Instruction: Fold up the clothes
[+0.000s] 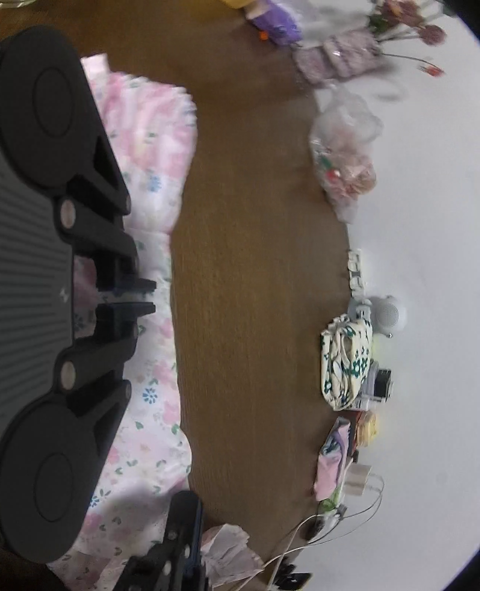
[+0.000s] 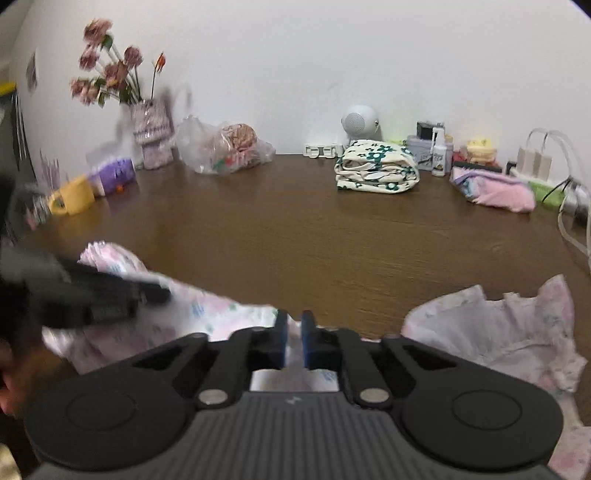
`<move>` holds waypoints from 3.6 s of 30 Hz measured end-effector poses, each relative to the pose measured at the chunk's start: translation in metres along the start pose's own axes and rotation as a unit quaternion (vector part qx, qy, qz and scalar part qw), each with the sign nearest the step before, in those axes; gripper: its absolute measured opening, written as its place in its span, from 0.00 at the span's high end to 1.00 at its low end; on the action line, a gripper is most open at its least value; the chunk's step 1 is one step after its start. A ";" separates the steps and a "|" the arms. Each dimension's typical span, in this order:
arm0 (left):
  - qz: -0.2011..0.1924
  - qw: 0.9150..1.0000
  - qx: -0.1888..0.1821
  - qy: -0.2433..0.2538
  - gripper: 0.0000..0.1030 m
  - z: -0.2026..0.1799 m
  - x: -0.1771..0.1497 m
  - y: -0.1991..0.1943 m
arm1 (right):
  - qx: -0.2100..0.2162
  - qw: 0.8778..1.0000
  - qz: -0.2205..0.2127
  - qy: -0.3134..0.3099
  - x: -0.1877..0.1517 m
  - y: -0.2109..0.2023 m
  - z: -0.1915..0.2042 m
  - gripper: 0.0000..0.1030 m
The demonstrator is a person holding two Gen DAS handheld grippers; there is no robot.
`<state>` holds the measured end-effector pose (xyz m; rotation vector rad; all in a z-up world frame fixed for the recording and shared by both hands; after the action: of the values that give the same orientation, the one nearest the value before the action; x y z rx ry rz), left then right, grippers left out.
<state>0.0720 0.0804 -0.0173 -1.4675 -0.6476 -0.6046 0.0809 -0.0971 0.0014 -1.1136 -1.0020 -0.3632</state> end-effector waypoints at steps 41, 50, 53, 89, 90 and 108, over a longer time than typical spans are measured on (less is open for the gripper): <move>-0.077 0.994 -0.063 0.045 0.65 -0.093 -0.027 -0.067 | -0.037 0.974 0.082 -0.210 -0.103 -0.157 -0.013 0.52; -0.040 0.995 -0.064 0.067 0.65 -0.112 -0.041 -0.041 | -0.032 0.982 0.119 -0.144 -0.122 -0.152 -0.050 0.95; -0.033 0.995 -0.063 0.065 0.65 -0.108 -0.047 -0.036 | -0.039 0.986 0.097 -0.131 -0.100 -0.155 -0.059 0.98; 0.017 0.971 -0.191 0.145 0.69 -0.217 -0.040 -0.026 | 0.040 0.999 0.033 0.001 -0.065 -0.144 -0.109 0.83; 0.016 0.971 -0.189 0.144 0.69 -0.216 -0.041 -0.026 | 0.034 0.998 0.046 0.000 -0.070 -0.143 -0.109 0.86; -0.064 0.969 -0.192 0.143 0.55 -0.195 0.013 -0.068 | -0.071 0.996 0.054 -0.025 -0.030 -0.119 -0.148 0.85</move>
<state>0.0378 -0.1156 0.0395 -1.6608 -0.4134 -1.0665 0.0545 -0.2852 0.0326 -1.3052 -0.9676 -0.3242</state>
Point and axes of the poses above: each gripper's, at about its wrist camera, not at the fingertips, and y roughly the way its jaws point, z to its left, x to its top, the point moved 6 cm from there along y, roughly the way its jaws point, and after that the axes turned 4 degrees about -y, right-handed, at the moved point
